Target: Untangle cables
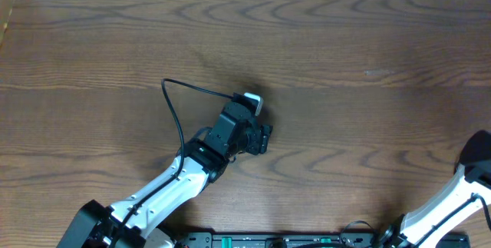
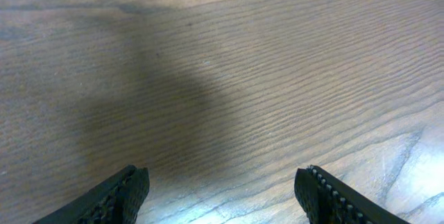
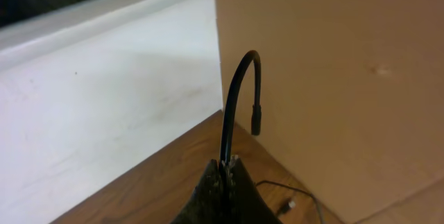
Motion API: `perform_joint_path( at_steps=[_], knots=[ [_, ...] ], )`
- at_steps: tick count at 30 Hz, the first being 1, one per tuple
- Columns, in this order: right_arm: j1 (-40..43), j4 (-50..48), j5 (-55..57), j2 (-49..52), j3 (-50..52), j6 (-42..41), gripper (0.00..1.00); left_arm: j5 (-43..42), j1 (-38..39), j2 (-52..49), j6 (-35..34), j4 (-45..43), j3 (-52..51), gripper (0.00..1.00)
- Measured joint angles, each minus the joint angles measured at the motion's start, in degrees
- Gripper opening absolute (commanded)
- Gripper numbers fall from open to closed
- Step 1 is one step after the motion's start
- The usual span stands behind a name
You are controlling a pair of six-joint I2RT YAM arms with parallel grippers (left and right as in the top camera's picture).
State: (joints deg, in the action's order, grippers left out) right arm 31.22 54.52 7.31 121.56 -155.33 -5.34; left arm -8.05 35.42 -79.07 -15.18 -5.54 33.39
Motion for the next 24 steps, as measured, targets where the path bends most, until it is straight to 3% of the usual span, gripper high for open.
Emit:
perform_joint_path(
  at_steps=[12,24],
  knots=[
    [-5.2,0.2,0.7,18.9,-0.2,4.8,0.01,-0.6,0.0,0.0,0.0,-1.2,0.0,0.73],
    [-5.3,7.8,8.5,30.1,0.0,1.1,0.01,-0.6,0.0,0.0,0.0,-1.2,0.0,0.74]
  ],
)
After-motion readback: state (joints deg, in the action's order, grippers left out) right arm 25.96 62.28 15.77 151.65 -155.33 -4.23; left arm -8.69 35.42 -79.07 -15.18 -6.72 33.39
